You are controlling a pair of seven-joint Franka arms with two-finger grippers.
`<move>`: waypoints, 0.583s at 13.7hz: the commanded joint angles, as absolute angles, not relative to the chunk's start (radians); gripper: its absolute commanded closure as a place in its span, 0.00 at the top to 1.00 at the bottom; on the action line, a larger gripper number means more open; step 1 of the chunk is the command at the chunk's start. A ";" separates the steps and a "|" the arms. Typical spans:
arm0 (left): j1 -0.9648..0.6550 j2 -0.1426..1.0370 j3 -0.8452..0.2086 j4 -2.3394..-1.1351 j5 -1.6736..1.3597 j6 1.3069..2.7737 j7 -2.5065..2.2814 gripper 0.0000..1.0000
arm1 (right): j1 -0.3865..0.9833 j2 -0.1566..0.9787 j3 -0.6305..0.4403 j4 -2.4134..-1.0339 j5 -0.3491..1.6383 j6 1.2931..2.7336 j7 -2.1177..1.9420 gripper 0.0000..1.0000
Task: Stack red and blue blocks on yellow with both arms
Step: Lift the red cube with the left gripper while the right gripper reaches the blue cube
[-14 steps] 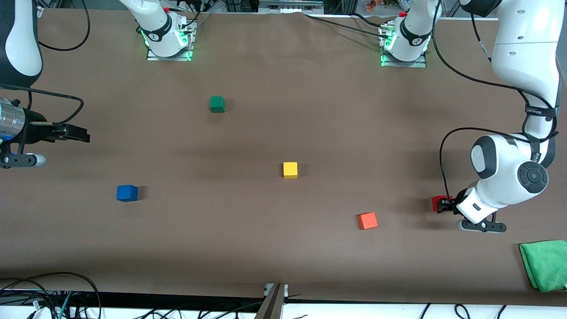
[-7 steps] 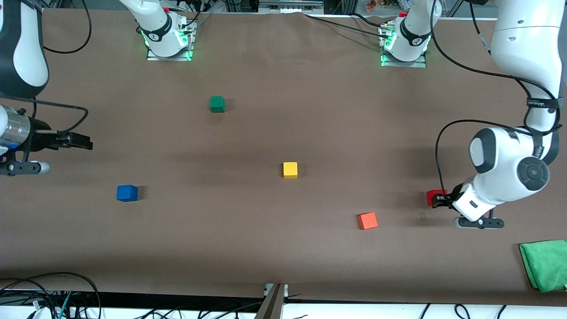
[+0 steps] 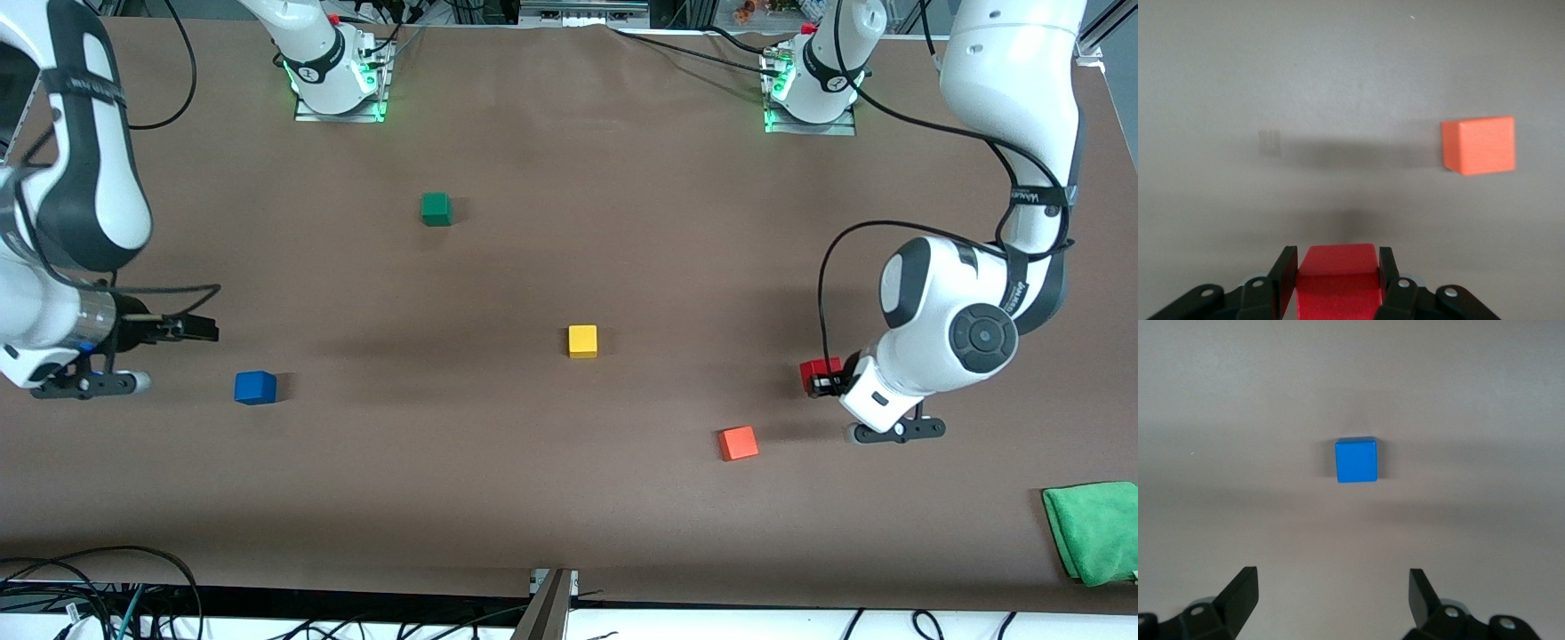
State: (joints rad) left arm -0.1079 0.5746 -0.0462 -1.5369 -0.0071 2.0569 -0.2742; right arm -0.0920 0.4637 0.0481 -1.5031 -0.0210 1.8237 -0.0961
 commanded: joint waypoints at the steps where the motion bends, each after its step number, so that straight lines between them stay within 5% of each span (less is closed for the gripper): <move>1: -0.165 0.548 -0.041 -1.543 0.020 2.026 -0.395 0.00 | -0.097 0.520 0.054 -1.500 -0.026 1.888 -0.115 1.00; 8: -0.359 0.552 -0.037 -1.542 0.077 2.019 -0.737 0.00 | -0.115 0.609 0.054 -1.537 -0.031 2.045 -0.159 1.00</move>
